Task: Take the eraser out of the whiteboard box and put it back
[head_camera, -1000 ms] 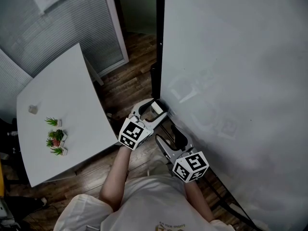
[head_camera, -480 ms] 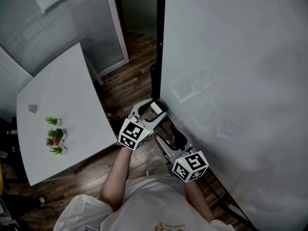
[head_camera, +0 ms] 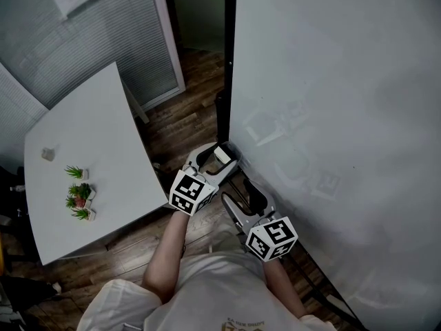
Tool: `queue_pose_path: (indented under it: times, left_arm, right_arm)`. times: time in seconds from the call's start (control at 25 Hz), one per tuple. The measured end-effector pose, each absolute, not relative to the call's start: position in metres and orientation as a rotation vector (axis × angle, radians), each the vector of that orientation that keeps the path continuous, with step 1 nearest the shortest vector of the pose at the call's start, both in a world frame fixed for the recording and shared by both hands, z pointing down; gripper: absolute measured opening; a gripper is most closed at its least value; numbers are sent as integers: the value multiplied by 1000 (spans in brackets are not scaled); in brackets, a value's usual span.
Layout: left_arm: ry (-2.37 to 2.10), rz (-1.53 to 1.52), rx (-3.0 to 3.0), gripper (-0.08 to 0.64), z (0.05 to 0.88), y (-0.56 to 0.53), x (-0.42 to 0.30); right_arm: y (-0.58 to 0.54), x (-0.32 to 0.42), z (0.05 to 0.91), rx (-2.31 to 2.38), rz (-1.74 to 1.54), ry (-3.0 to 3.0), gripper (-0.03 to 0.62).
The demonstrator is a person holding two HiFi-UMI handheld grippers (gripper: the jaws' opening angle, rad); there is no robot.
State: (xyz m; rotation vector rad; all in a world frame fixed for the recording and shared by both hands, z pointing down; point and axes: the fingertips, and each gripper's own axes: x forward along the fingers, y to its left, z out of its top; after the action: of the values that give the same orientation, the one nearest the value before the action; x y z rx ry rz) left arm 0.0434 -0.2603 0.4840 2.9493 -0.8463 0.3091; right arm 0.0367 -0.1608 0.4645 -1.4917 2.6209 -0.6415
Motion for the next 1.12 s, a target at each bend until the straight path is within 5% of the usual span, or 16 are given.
queue_pose_path:
  times: [1.12]
  left_arm:
    - [-884, 319, 3020, 258, 460, -249, 34]
  right_arm:
    - [-156, 36, 453, -1491, -586, 2620, 290]
